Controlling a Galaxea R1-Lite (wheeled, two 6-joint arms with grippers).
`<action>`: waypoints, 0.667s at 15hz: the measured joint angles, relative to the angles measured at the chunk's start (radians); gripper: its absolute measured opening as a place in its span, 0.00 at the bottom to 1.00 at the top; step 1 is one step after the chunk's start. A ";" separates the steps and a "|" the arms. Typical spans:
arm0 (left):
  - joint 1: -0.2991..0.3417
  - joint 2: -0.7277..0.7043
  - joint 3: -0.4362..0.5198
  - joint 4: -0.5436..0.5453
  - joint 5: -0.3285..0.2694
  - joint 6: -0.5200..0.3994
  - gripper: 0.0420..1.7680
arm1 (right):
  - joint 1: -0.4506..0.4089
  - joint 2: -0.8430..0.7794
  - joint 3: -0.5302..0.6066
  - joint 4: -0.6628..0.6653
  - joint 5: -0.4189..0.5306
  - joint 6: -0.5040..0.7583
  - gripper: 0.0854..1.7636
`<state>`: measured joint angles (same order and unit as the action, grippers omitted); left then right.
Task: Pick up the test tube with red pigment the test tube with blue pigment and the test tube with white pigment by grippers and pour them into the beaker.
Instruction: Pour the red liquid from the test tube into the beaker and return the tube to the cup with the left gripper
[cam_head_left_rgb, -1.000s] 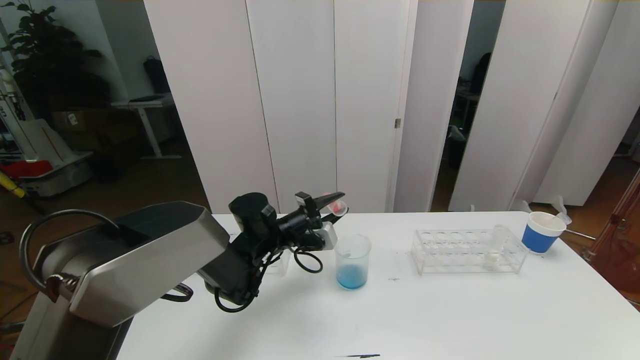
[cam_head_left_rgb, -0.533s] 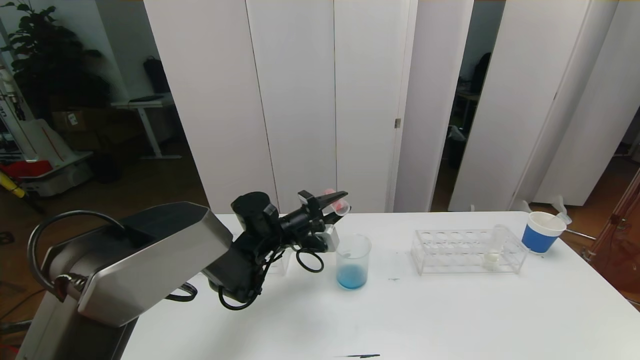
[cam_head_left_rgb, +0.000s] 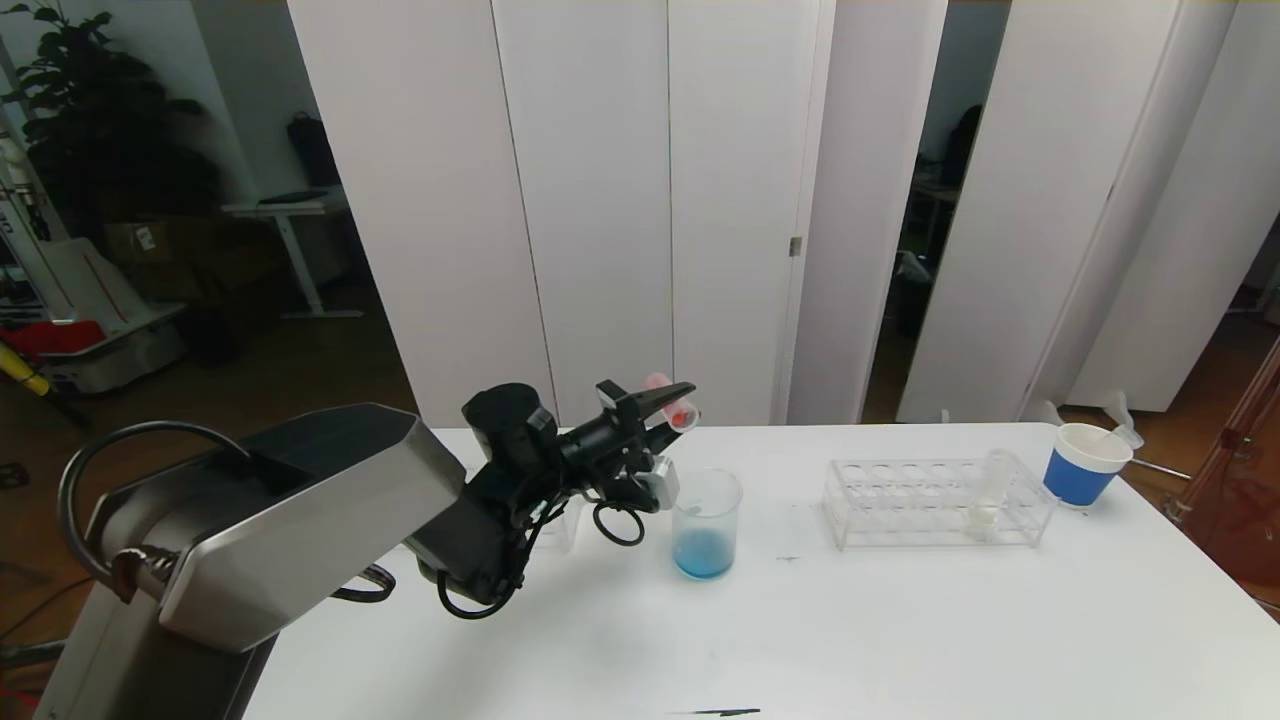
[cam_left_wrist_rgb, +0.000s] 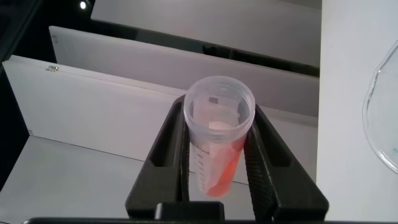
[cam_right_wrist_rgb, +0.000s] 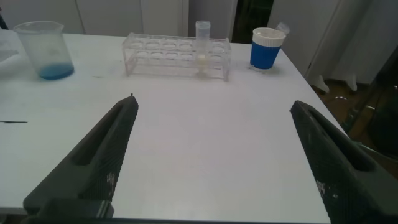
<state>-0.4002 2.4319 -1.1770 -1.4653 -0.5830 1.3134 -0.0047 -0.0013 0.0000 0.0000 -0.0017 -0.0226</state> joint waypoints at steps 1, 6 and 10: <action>0.000 0.000 -0.003 -0.001 0.001 0.019 0.32 | 0.000 0.000 0.000 0.000 0.000 0.000 0.99; -0.003 0.003 -0.006 -0.008 0.003 0.053 0.32 | 0.000 0.000 0.000 0.000 0.000 0.000 0.99; -0.003 0.000 -0.016 -0.008 0.003 0.058 0.32 | 0.000 0.000 0.000 0.000 0.000 0.000 0.99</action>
<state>-0.4036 2.4317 -1.1930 -1.4734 -0.5796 1.3715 -0.0047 -0.0013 0.0000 0.0000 -0.0017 -0.0226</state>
